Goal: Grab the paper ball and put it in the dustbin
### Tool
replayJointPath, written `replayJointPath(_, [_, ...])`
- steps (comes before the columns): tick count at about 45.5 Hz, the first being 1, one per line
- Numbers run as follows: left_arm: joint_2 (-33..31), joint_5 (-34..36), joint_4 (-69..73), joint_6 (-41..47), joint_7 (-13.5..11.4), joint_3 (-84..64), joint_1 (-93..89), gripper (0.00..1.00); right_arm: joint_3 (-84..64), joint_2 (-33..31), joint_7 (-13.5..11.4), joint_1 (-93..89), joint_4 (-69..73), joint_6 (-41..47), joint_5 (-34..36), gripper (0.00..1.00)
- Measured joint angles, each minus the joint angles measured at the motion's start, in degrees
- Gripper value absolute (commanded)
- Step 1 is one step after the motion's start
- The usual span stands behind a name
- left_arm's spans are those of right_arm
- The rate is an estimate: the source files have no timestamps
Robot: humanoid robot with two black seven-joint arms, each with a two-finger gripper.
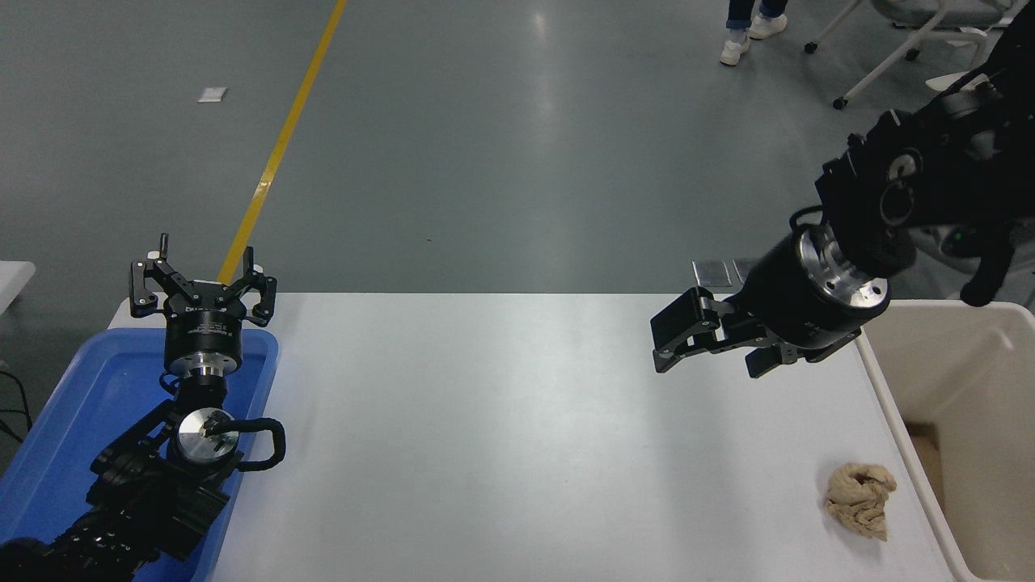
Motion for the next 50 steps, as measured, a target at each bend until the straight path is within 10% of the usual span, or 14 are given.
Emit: replayJointPath(50, [0.0, 0.1, 0.0, 0.0, 0.0, 0.0, 0.0, 0.99, 3.8, -21.3, 0.1, -56.2, -24.8, -25.2, -16.8, 1.0])
